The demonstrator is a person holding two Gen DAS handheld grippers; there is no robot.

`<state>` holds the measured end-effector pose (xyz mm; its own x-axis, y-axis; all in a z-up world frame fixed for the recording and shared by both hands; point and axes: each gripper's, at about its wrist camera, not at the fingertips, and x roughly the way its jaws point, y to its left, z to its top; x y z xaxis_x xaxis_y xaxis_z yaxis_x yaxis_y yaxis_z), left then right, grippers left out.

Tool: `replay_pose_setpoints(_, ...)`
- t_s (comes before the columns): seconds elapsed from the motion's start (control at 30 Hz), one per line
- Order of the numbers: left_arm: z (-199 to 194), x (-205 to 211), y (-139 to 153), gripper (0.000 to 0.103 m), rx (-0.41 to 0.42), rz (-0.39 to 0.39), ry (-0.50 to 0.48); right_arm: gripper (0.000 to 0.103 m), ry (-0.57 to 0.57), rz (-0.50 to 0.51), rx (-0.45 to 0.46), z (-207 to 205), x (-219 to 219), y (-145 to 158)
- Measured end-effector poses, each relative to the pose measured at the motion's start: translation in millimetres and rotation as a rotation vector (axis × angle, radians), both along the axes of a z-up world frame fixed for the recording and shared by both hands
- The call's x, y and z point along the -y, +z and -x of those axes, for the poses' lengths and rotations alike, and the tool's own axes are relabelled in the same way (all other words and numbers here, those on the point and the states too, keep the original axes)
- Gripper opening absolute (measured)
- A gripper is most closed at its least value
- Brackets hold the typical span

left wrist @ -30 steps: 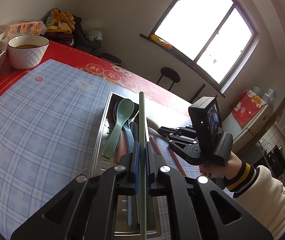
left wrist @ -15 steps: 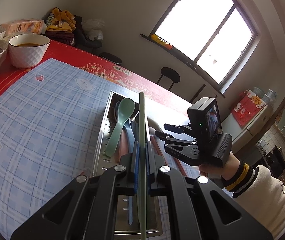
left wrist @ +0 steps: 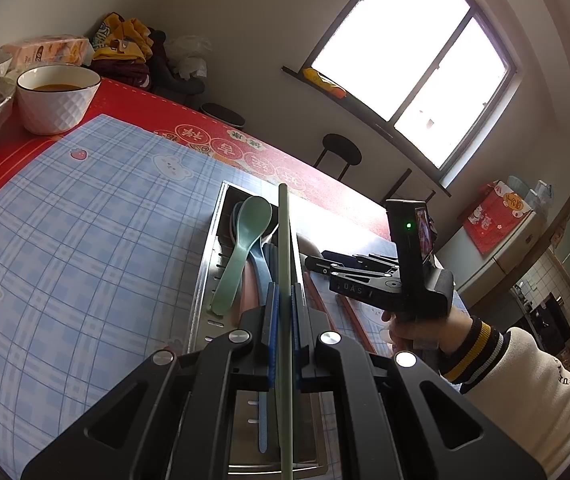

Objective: Organize utensils
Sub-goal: 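Carry the green chopstick and white spoon over the steel tray with both tools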

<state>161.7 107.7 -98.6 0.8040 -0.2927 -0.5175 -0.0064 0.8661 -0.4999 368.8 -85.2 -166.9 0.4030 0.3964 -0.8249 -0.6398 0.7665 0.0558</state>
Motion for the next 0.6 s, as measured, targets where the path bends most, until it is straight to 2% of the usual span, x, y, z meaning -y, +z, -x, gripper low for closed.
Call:
replay_pose_setpoints(0.07,-1,0,0,0.006,-0.003,0.000,0.003,0.028,-0.011,-0.020,-0.017,-1,2,0)
replay_pose_setpoints(0.1,-1,0,0,0.006,-0.005,-0.001,0.005,0.020,-0.027,-0.028,-0.026,-3,4,0)
replay_pose_setpoints(0.17,-1,-1,0,0.006,-0.008,-0.004,0.009,0.019,-0.058,-0.064,-0.065,-7,9,1)
replay_pose_setpoints(0.27,0,-2,1,0.006,-0.008,-0.013,0.017,0.018,-0.085,-0.123,-0.075,-5,18,4)
replay_pose_setpoints(0.3,0,-3,2,0.006,-0.009,-0.014,0.020,0.015,-0.095,-0.151,-0.078,-4,21,6)
replay_pose_setpoints(0.33,-2,-4,2,0.006,-0.009,-0.015,0.022,0.006,-0.109,-0.184,-0.082,-3,26,9)
replay_pose_setpoints(0.37,-3,-5,3,0.006,-0.010,-0.015,0.024,0.005,-0.119,-0.212,-0.085,-2,29,11)
replay_pose_setpoints(0.47,-7,-7,3,0.006,-0.018,-0.019,0.029,0.004,-0.102,-0.237,-0.056,8,32,18)
replay_pose_setpoints(0.6,-11,-9,3,0.006,-0.034,-0.015,0.040,0.004,-0.110,-0.250,-0.070,15,36,12)
